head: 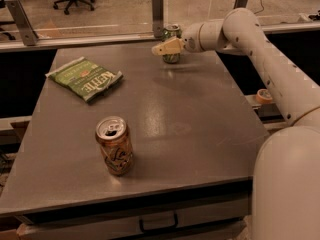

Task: Pick green can

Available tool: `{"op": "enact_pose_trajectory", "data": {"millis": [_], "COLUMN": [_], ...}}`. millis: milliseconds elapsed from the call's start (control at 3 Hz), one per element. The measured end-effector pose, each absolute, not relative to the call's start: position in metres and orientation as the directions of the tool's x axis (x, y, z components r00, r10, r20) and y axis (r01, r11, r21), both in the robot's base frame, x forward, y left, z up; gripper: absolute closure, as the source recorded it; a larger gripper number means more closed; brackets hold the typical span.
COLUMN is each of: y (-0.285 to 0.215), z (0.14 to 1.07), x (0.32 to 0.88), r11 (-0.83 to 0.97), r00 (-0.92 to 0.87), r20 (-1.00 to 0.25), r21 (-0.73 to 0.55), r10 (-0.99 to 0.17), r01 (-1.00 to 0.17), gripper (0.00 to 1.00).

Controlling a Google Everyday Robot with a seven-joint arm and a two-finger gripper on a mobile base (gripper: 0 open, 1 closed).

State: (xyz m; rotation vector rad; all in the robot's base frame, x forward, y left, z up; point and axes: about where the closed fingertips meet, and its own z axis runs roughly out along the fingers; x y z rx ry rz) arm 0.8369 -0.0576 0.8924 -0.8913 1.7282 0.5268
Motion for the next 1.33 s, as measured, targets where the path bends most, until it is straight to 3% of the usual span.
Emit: {"op": "enact_pose_trajectory", "data": {"millis": [667,1000,1333], "y": [-0.036,0.007,0.035], "z": [0.910,0.940,0.961], "x": [0.802,0.749,0.690], "r11": [0.536,0.385,0.247], "r00": [-0.139,-0.062,-0.047], "r20": [-0.949,-0.966,-0.974], "r21": [-0.037,-0.041,-0.009], "r10": [-0.284,-0.249,-0.221], "r01": [-0.843,-0.922,-0.969], "gripper": [0.64,0.88,1.00]}}
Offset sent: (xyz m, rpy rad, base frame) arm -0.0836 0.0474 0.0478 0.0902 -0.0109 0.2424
